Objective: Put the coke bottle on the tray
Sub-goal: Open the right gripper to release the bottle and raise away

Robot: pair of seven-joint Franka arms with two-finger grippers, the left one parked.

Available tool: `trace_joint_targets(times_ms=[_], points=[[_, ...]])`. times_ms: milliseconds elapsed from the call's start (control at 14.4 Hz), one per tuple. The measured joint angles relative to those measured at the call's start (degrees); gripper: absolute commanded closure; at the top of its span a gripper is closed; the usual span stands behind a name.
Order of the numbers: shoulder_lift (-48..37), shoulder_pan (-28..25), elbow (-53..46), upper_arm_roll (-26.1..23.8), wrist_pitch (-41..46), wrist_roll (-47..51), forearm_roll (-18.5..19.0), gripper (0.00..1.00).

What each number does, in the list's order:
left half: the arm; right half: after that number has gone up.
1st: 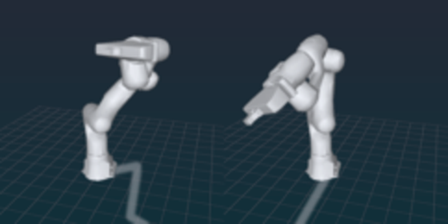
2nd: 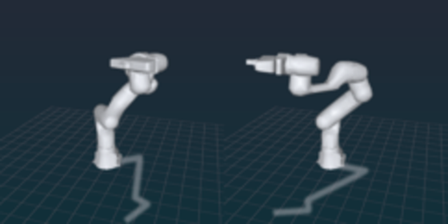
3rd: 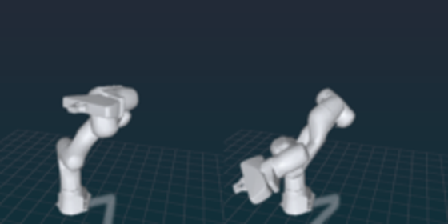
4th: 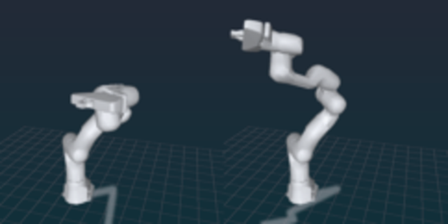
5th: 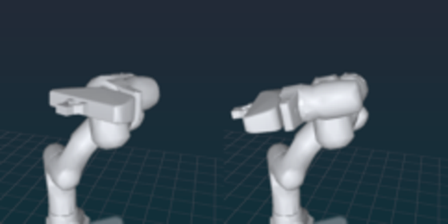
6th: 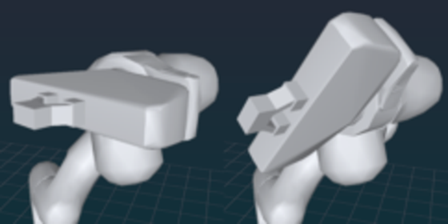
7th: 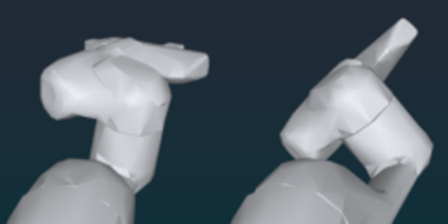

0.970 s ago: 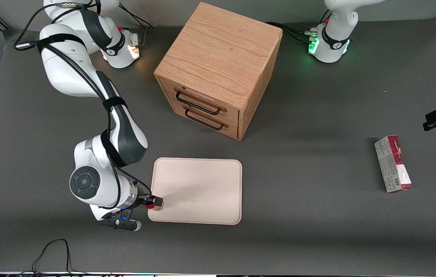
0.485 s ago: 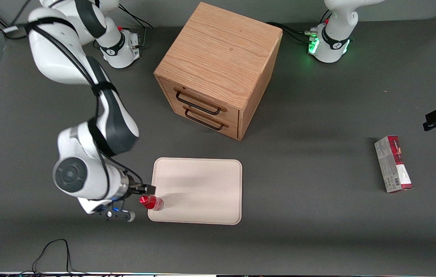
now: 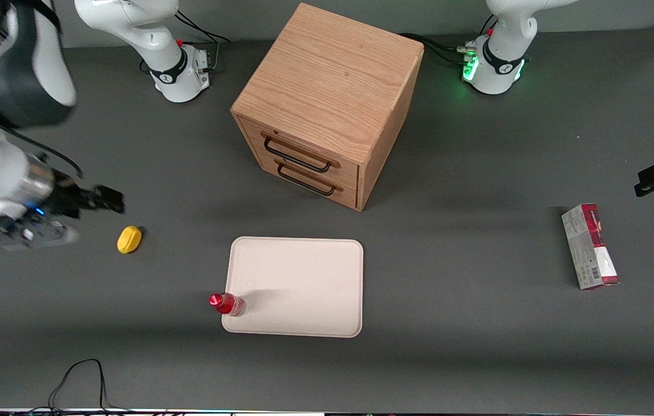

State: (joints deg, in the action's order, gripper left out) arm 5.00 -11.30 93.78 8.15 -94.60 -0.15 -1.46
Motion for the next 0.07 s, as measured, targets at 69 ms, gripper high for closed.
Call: trace_joint_targets(times_ms=[69], points=[[-2.51, -0.21, 1.99, 0.59, 0.18, -0.13, 0.00, 0.00]])
